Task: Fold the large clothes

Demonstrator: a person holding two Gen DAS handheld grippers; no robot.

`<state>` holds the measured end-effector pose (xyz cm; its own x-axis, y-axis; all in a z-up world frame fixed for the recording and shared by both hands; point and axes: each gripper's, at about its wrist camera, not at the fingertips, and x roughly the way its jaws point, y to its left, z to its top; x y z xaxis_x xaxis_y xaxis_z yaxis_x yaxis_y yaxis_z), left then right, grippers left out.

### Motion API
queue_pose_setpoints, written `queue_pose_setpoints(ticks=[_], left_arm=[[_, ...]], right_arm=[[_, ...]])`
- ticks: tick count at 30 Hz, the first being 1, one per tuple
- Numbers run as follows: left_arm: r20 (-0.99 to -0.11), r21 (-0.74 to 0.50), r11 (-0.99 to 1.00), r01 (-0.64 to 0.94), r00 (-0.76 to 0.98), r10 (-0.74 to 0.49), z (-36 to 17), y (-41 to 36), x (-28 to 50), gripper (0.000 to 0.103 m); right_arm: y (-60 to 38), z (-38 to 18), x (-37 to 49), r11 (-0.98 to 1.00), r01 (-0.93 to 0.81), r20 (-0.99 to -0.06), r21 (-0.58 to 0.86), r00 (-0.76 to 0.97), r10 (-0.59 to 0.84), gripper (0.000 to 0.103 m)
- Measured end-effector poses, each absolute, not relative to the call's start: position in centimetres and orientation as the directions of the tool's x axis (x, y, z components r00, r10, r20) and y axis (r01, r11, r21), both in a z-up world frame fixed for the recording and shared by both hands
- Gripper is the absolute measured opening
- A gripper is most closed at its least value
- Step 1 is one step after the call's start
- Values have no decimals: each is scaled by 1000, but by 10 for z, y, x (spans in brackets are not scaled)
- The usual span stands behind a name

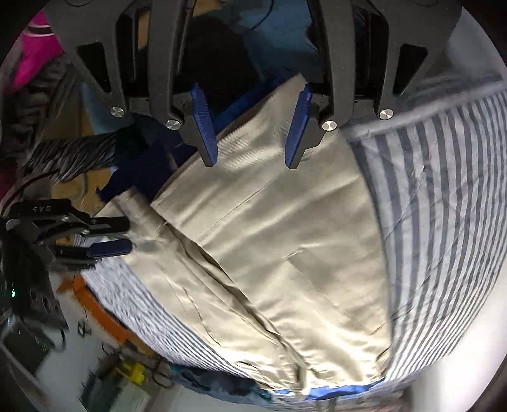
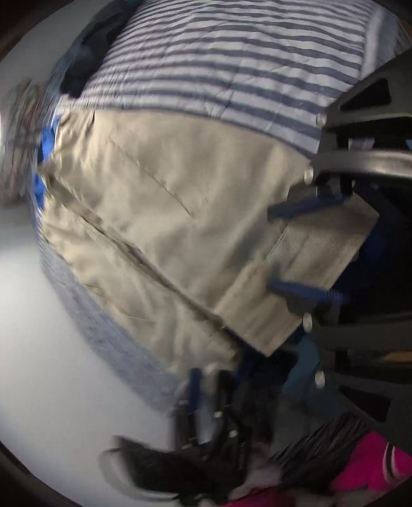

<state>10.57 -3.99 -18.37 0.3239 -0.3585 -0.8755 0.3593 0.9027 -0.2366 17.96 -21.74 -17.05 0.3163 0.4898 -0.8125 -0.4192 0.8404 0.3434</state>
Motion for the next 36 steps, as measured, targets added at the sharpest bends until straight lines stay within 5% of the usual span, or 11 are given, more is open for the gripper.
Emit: queue_pose_setpoints(ticks=[4,9,12,13,18,23,25,30,32,34,36], left_arm=[[-838,-354,906,231,353,-417,-174,1,105,71],[-794,-552,834,-3,307,-525,-205,52,120,71],[-739,-651,758,-51,273,-616,-215,57,125,62],[-739,-651,759,-32,258,-623,-215,52,127,54],[-770,-617,787,-4,206,-603,-224,31,131,44],[-786,-585,811,5,244,-568,-215,30,127,19],[-778,-575,817,35,287,-559,-198,28,121,17],[-793,-529,843,96,298,-531,-188,16,117,19],[-804,-541,840,51,260,-534,-202,19,122,23],[-794,-574,819,13,233,-561,-209,23,123,42],[-756,-633,774,-9,220,-616,-214,29,121,48]], right_arm=[[-268,-181,184,856,-237,-786,460,340,516,73],[-305,-212,195,747,-67,-705,661,286,650,73],[-298,-211,196,725,-103,-687,681,256,680,69],[-294,-211,198,721,-113,-685,684,241,688,66],[-270,-218,190,740,-174,-719,650,172,673,63],[-270,-210,188,752,-193,-737,631,155,658,14],[-276,-195,187,739,-200,-715,644,187,674,10],[-276,-203,185,747,-199,-725,634,181,664,12],[-275,-210,189,740,-174,-722,650,163,673,30],[-279,-213,191,717,-152,-699,681,158,697,43],[-283,-222,195,648,-120,-636,753,121,762,45]])
